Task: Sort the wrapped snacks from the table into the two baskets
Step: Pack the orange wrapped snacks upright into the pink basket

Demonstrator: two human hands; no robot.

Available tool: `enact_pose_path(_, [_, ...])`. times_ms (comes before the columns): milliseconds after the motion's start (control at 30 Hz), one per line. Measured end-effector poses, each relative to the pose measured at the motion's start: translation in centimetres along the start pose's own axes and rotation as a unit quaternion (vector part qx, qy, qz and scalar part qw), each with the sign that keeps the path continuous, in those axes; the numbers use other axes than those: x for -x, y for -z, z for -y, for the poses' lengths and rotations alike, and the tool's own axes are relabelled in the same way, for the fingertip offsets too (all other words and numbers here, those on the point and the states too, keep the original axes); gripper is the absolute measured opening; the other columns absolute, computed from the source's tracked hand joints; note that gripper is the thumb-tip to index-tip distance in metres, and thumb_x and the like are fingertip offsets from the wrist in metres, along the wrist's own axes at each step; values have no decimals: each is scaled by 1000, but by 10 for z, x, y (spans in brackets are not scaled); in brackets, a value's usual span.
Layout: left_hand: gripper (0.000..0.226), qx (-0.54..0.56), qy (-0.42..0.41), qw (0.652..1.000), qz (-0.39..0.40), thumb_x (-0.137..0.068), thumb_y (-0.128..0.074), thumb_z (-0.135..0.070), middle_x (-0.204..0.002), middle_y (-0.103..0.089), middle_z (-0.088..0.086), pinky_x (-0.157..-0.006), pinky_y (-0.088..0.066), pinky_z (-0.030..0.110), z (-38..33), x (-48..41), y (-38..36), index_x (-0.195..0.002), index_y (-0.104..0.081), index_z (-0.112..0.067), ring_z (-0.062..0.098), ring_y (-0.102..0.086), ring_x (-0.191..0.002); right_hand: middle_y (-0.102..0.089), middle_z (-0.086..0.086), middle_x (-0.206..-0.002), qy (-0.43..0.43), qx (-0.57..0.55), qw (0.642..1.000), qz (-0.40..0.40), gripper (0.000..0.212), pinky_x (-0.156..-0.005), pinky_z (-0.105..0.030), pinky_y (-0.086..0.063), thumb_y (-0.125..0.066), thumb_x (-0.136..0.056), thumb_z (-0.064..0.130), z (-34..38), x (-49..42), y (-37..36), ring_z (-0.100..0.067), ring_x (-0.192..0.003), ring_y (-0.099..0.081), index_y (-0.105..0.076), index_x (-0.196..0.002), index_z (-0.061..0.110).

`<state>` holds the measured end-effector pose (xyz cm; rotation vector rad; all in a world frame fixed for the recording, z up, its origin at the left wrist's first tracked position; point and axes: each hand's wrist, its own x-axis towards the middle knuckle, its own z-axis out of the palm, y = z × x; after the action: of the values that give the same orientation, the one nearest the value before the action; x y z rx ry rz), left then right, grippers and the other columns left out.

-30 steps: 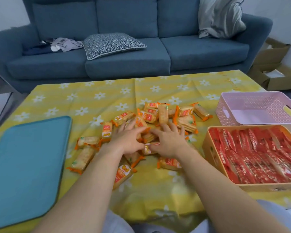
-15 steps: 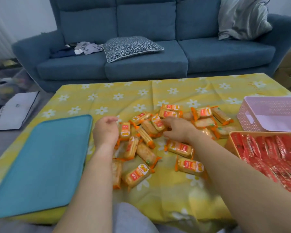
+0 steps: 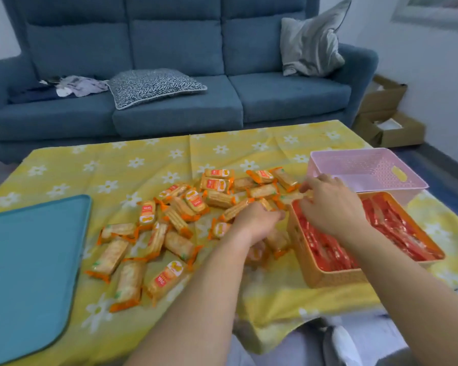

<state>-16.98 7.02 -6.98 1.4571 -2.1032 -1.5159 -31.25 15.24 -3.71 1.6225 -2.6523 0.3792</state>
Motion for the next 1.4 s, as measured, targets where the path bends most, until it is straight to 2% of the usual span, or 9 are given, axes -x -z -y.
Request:
enact_pose_path(133, [40,-75,-16,996,42,-90,-65,-45,-111,-72,10,-81,-59,38,-28,4,-57,-112,-71,-12,32,-69,-99,-49,-11,-148,-123,-19,991,40,53,-105,-48,-44,-52,-92,30,-80,-2,11,-39,-130,-49,-53,-144,21])
enact_pose_path(467, [21,14,11,1000,-25,-92,-59,-23,-79,-74,17,-65,-62,53,-32,-3,-28,-80,-67,-7,39,-74,-73,-55,-5,-147,-133,-225,965,28,39,-111,-40,-36,-46,-103,24,-151,-28,22,-25,-135,-49,-60,-138,15])
enact_pose_path(600, [13,93,39,993,-59,-91,-59,-7,-67,-69,15,-59,-63,49,-32,8,20,-85,-69,-1,29,-69,-57,-72,4,-113,-115,-346,929,60,38,-99,-39,-48,-38,-100,12,-147,-38,26,-20,-114,-64,-74,-106,24])
enact_pose_path(667, [14,126,50,987,-86,-93,-57,-5,-57,-64,10,-43,-57,33,-31,15,44,-82,-66,-3,21,-63,-45,-73,6,-104,-106,-323,937,86,37,-90,-38,-53,-39,-101,14,-140,-44,26,-16,-100,-67,-75,-105,23])
enact_pose_path(733, [19,165,61,977,-124,-94,-54,-4,-46,-60,5,-34,-49,24,-31,19,65,-77,-61,-5,15,-58,-35,-70,-1,-120,-105,-267,953,94,35,-92,-36,-48,-40,-102,24,-134,-49,23,-21,-108,-63,-70,-121,21])
enact_pose_path(867, [20,247,73,951,-170,-93,-52,-7,-43,-60,0,-35,-50,21,-35,13,95,-75,-59,-9,9,-57,-33,-45,-11,-151,-98,-8,981,168,58,-112,-50,-29,-39,-94,67,-121,-48,7,-33,-138,-40,-53,-142,39])
enact_pose_path(1067, [22,353,28,924,-144,-94,-44,2,-54,-70,4,-41,-56,28,-87,-31,94,-84,-61,-5,15,-69,-46,-53,-11,-140,-111,2,962,248,97,-100,-47,-44,-35,-75,93,-92,-34,7,-32,-125,-52,-63,-132,20])
enact_pose_path(1233, [23,353,10,927,-128,-91,-42,9,-73,-73,18,-42,-57,38,-128,-84,54,-95,-64,2,32,-73,-57,-64,-6,-129,-91,36,955,279,68,-98,-45,-49,-43,-85,68,-72,-19,7,-31,-117,-59,-63,-127,19])
enact_pose_path(1400, [17,306,35,947,-89,-97,-44,1,-87,-68,15,-40,-57,36,-143,-140,-4,-89,-59,-4,30,-69,-74,-68,-2,-111,-15,64,942,328,29,-75,-33,-43,-50,-92,38,-69,-14,14,-25,-100,-64,-67,-107,20])
